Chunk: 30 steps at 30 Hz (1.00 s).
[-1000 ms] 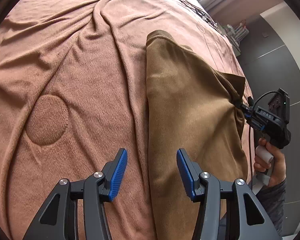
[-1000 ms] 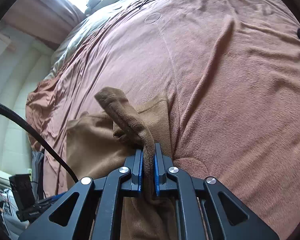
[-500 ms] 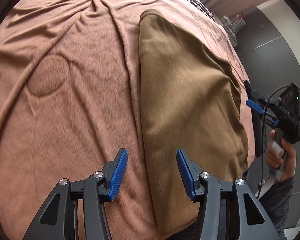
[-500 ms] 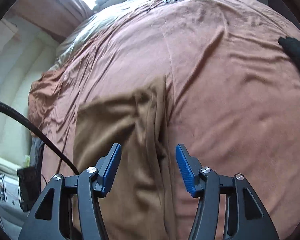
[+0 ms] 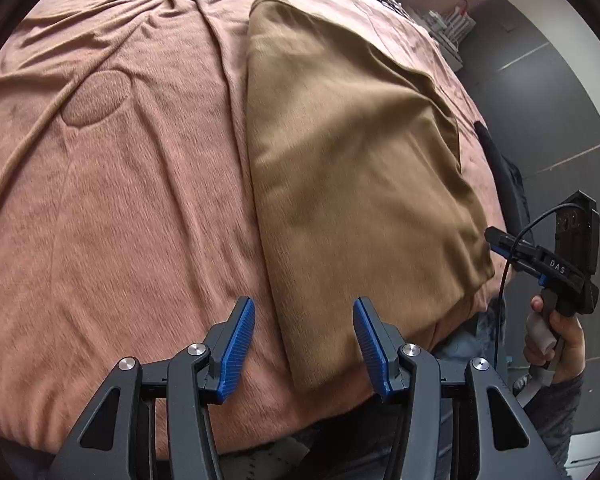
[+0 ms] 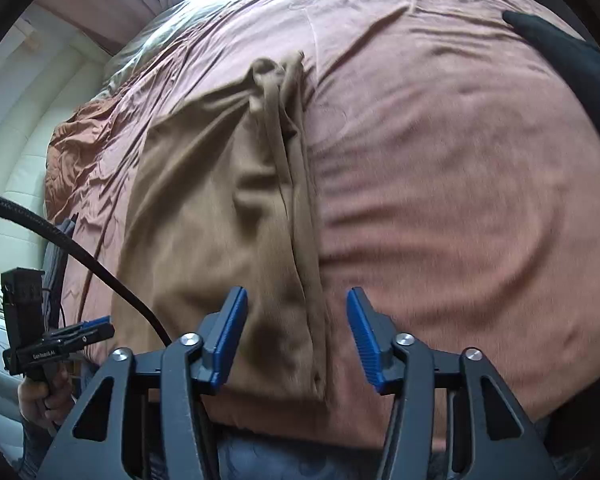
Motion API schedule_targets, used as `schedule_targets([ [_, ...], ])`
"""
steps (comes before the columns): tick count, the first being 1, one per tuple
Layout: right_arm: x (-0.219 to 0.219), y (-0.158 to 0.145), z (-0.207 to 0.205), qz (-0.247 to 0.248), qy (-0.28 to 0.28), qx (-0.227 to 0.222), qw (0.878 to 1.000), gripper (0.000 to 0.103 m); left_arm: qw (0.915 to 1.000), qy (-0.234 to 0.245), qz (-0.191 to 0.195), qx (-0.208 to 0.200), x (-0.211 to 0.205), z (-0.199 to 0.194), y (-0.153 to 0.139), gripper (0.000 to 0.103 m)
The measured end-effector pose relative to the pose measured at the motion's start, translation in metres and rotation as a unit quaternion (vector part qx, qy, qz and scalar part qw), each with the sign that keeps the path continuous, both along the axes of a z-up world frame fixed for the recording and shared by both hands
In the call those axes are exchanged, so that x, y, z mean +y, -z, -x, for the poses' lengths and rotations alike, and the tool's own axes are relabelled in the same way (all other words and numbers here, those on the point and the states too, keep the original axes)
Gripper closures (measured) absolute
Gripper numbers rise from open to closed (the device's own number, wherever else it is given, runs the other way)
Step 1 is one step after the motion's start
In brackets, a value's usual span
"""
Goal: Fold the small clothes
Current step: 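Open the right tool and withdraw both tools from the folded shirt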
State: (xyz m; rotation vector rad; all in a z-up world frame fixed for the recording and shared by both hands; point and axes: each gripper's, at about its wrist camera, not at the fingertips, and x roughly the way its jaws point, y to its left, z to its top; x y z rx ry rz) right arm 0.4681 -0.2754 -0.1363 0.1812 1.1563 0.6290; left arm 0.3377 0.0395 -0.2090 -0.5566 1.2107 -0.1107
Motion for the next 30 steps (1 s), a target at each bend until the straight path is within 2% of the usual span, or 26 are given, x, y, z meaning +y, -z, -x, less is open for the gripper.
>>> schedule_targets([
  [1,-0.002,0.001,0.004,0.002,0.002,0.003,1.000,0.060,1.0000,0.002,0.000,0.001,-0.003,0.002,0.001,0.050],
  [3,-0.005,0.003,0.008,0.004,0.006,0.007,1.000,0.070,1.0000,0.004,-0.006,0.000,-0.008,0.006,0.002,0.057],
  [4,-0.005,0.004,0.012,0.004,0.006,0.010,1.000,0.074,0.9999,0.006,-0.009,0.001,-0.008,0.008,0.003,0.070],
  [5,-0.004,0.003,0.014,0.004,0.005,0.010,1.000,0.084,0.9999,0.007,-0.013,0.002,-0.010,0.010,0.004,0.082],
  [8,0.000,-0.002,0.020,0.005,0.002,-0.003,1.000,0.097,0.9997,0.002,-0.022,-0.007,-0.010,0.015,0.002,0.094],
  [15,-0.004,-0.015,0.036,-0.020,-0.006,-0.019,1.000,0.098,0.9994,-0.013,-0.015,-0.029,0.006,0.026,-0.011,0.096],
  [22,-0.011,0.009,0.045,0.008,0.001,-0.026,1.000,0.098,0.9997,-0.019,0.002,-0.017,0.012,0.031,0.008,0.096],
  [25,-0.010,0.001,0.052,0.016,0.003,-0.036,0.999,0.095,0.9994,-0.021,0.018,-0.022,0.013,0.030,0.004,0.095],
  [26,-0.010,-0.002,0.054,0.019,0.003,-0.040,0.999,0.090,0.9992,-0.023,0.026,-0.019,0.016,0.029,0.002,0.089],
  [27,-0.011,-0.004,0.055,0.018,0.003,-0.045,0.999,0.075,0.9991,-0.024,0.028,-0.019,0.018,0.028,0.001,0.085],
  [28,-0.009,-0.005,0.055,0.015,0.002,-0.047,0.999,0.063,0.9991,-0.025,0.026,-0.021,0.018,0.027,0.000,0.073],
  [29,-0.009,-0.006,0.055,0.010,0.003,-0.048,0.999,0.040,0.9990,-0.029,0.022,-0.026,0.021,0.027,-0.003,0.057],
  [30,-0.010,-0.006,0.055,0.006,0.006,-0.052,0.999,0.037,0.9987,-0.033,0.021,-0.031,0.022,0.027,-0.004,0.051],
])
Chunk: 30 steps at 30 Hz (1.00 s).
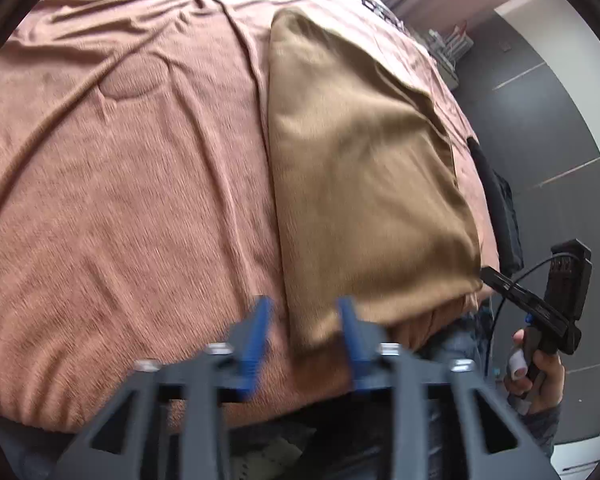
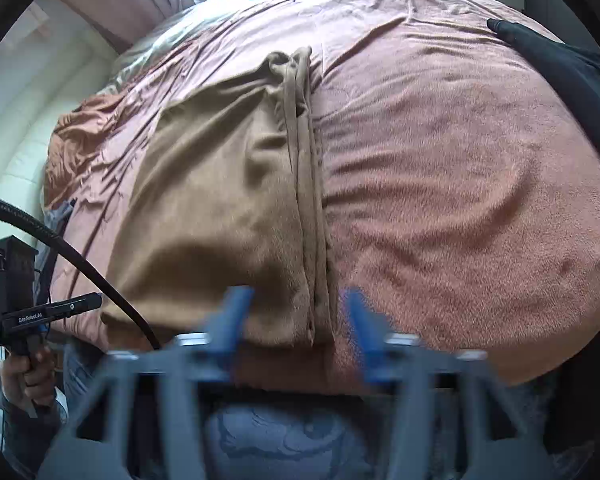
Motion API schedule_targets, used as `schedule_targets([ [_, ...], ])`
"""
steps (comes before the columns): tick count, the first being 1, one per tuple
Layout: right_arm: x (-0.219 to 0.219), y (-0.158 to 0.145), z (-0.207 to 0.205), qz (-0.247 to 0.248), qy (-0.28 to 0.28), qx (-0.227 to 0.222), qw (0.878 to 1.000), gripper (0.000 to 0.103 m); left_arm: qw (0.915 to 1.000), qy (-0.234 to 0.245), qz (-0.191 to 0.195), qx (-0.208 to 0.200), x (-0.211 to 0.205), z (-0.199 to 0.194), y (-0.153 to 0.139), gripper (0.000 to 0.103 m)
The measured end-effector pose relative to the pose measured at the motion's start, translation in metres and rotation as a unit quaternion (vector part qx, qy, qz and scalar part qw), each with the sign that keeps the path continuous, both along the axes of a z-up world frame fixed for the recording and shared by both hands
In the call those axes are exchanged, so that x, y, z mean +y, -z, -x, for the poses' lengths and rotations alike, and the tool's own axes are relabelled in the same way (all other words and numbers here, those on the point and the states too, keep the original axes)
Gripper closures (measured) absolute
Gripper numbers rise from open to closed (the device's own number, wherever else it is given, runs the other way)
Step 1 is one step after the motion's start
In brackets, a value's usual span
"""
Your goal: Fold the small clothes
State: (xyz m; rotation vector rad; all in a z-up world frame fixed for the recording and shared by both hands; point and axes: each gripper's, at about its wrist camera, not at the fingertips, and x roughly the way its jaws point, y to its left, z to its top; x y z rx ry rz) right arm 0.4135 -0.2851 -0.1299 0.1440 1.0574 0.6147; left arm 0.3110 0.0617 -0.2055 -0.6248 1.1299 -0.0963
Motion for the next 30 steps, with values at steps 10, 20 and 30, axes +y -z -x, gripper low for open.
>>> schedule_targets([
  [10,0.006,0.032,-0.024,-0.034,-0.001,0.050,0.998,0.061,0.9986,-0.013,0.048,0.016,-0.003,-0.018,0.023,0.078],
  [20,-0.004,0.024,-0.016,-0.069,0.011,0.068,0.995,0.092,0.9990,0.001,0.044,-0.006,-0.002,-0.005,0.002,0.097],
  [30,0.008,0.030,0.016,-0.077,-0.024,0.079,0.994,0.092,0.9991,0.017,0.038,-0.008,0.020,0.016,-0.017,0.097],
])
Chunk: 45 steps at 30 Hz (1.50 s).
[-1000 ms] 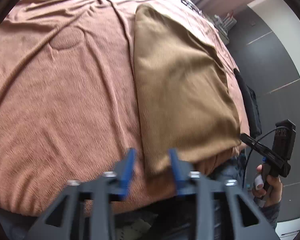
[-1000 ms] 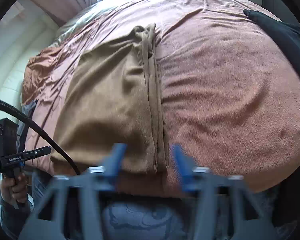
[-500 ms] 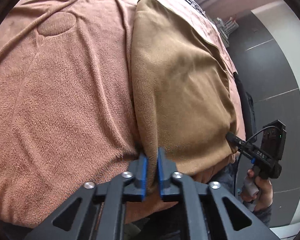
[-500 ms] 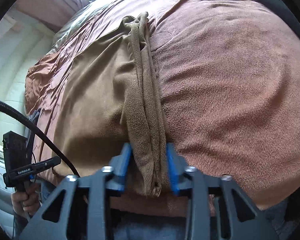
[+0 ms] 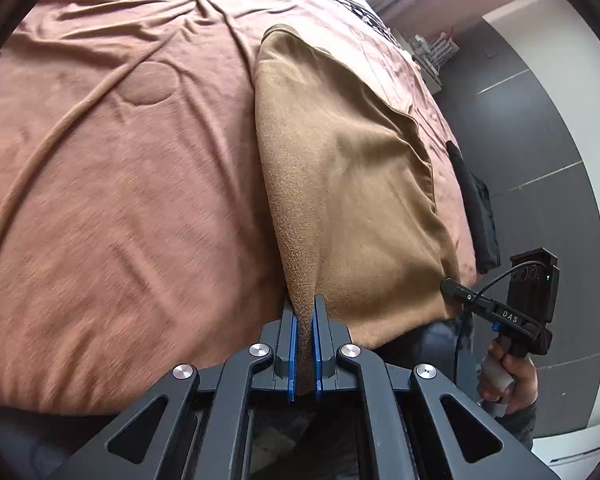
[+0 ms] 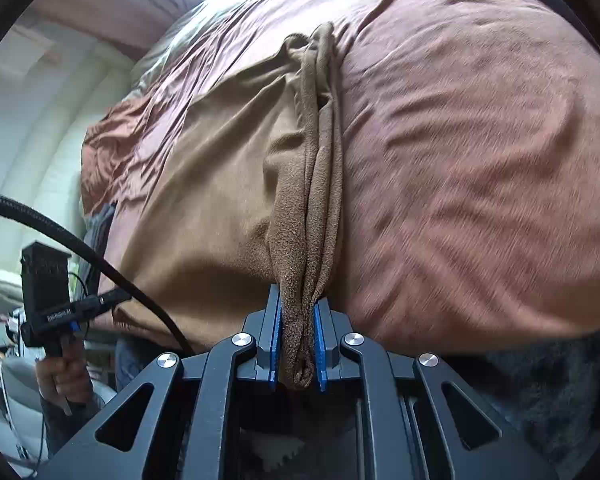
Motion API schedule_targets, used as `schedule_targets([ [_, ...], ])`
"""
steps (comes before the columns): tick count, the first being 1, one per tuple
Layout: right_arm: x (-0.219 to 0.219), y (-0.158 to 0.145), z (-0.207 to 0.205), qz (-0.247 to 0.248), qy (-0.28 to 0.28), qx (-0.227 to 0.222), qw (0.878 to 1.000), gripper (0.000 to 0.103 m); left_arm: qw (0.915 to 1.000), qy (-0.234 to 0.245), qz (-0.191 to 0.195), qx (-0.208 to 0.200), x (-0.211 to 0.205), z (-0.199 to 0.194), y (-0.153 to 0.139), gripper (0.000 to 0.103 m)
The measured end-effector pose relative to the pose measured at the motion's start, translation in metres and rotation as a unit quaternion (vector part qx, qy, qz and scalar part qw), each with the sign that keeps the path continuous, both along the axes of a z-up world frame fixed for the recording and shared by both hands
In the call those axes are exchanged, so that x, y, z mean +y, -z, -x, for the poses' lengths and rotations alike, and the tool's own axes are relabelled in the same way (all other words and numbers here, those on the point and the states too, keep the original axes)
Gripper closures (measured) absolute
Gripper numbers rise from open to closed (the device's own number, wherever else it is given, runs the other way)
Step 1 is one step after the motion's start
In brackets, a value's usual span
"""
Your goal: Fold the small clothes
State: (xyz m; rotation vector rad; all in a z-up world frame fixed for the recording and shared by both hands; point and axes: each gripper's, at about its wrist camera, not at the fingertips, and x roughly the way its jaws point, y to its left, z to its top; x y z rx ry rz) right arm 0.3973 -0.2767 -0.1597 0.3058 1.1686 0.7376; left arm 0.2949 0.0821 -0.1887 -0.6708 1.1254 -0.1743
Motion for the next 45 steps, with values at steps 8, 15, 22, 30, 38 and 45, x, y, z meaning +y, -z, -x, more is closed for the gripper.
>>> schedule_targets([
  [8,0.013,0.002,0.017,0.013,-0.024,-0.005,1.000,0.092,0.9998,0.011,-0.017,-0.002,0.002,0.021,-0.005,0.097],
  [15,0.025,-0.014,0.025,0.051,-0.015,-0.027,0.998,0.084,0.9993,0.020,-0.030,0.006,-0.003,0.020,-0.004,0.090],
  [22,0.024,-0.057,-0.006,0.035,-0.001,-0.056,0.998,0.047,0.9991,-0.016,-0.027,-0.030,0.010,0.017,-0.023,0.051],
  [30,0.056,-0.046,-0.070,0.052,0.002,-0.060,0.997,0.047,0.9978,-0.029,-0.055,-0.024,0.029,-0.019,-0.025,0.051],
  [38,0.074,-0.003,-0.108,0.033,0.015,-0.033,0.999,0.047,0.9974,-0.036,-0.061,-0.010,0.040,-0.067,-0.015,0.051],
  [45,0.072,0.013,-0.142,0.017,0.033,-0.046,0.998,0.049,0.9969,-0.029,-0.072,-0.003,0.042,-0.109,-0.001,0.051],
])
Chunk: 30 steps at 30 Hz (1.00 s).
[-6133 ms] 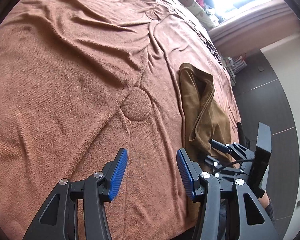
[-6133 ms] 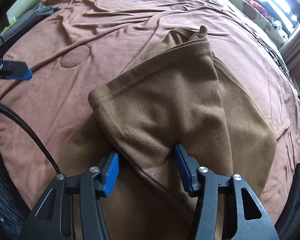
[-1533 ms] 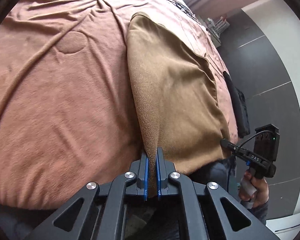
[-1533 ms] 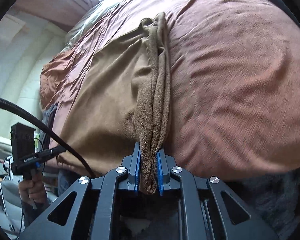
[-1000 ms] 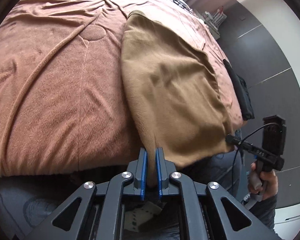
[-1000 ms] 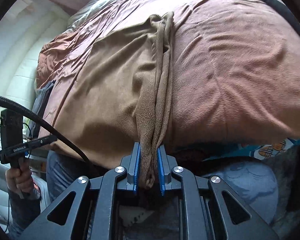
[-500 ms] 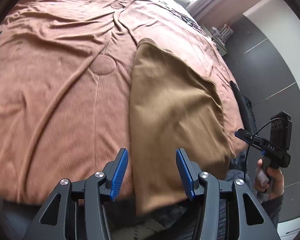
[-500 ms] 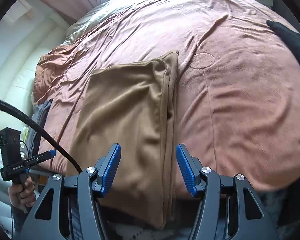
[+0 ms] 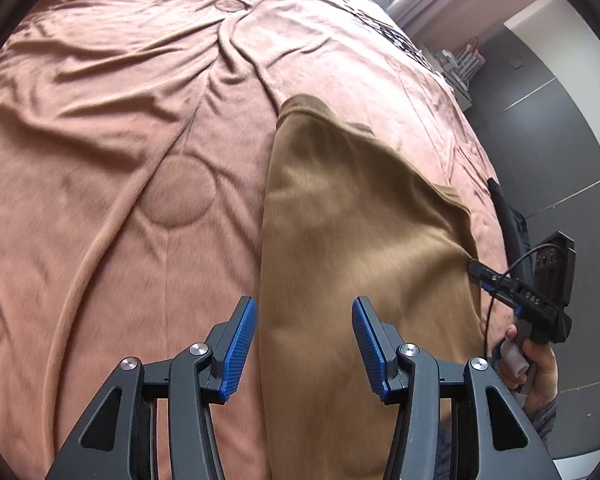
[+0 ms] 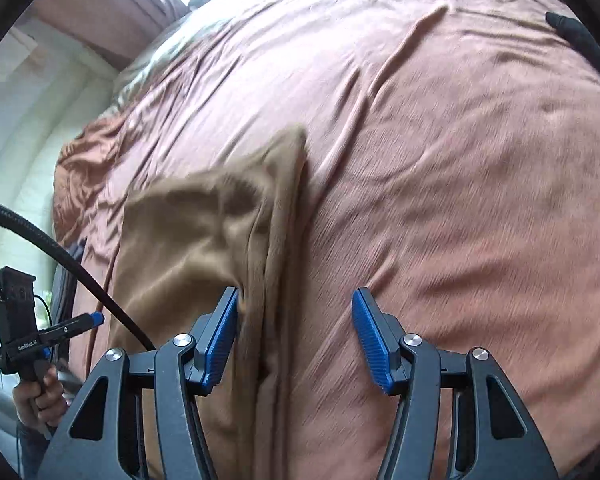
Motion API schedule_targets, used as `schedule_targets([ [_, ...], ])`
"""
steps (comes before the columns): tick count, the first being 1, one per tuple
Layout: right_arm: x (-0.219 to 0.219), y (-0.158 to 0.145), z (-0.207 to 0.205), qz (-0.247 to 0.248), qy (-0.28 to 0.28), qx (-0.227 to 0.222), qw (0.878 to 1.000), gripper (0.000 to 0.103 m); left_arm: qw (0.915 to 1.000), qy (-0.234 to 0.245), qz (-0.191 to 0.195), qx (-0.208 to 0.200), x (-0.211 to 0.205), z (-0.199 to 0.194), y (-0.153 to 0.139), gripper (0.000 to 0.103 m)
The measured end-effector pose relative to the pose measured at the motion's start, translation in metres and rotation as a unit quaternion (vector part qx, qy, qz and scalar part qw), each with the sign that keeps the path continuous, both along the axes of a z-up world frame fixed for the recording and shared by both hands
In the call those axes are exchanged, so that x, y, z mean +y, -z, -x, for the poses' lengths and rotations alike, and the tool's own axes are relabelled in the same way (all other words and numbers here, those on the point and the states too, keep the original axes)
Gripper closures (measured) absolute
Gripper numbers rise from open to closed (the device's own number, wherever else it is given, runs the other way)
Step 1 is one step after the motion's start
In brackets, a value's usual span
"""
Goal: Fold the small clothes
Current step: 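Grasp the end of the folded brown shirt with the left tool while the right tool grasps it too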
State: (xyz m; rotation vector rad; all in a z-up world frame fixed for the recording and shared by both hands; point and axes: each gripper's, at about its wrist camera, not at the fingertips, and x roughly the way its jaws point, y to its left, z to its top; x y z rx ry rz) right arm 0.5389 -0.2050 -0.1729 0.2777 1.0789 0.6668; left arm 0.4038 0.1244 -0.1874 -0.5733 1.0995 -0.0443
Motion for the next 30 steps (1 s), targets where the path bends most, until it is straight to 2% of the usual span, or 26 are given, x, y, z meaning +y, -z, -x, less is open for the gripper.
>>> schedule_targets([
  [3,-0.003,0.009,-0.004,-0.026,0.005,0.006,1.000,0.053,1.0000,0.003,-0.007,-0.002,0.003,-0.014,0.001,0.051],
  [8,0.004,0.011,-0.006,-0.041,-0.001,0.008,0.999,0.057,0.9999,0.000,-0.013,-0.007,0.011,-0.039,-0.001,0.051],
  [16,0.006,0.019,-0.033,-0.046,0.006,0.028,0.999,0.065,0.9996,0.003,-0.026,-0.011,0.017,-0.076,0.009,0.051],
  [21,0.007,0.018,-0.038,-0.057,0.025,0.032,0.998,0.066,0.9994,-0.018,-0.028,-0.003,0.028,-0.095,0.021,0.053],
  [26,0.001,0.019,-0.037,-0.079,0.024,0.048,0.995,0.066,0.9990,-0.045,0.000,-0.005,0.042,-0.102,0.026,0.057],
  [30,-0.002,0.028,-0.036,-0.117,-0.006,0.087,0.989,0.066,0.9993,-0.034,0.013,-0.001,0.042,-0.102,0.024,0.057],
])
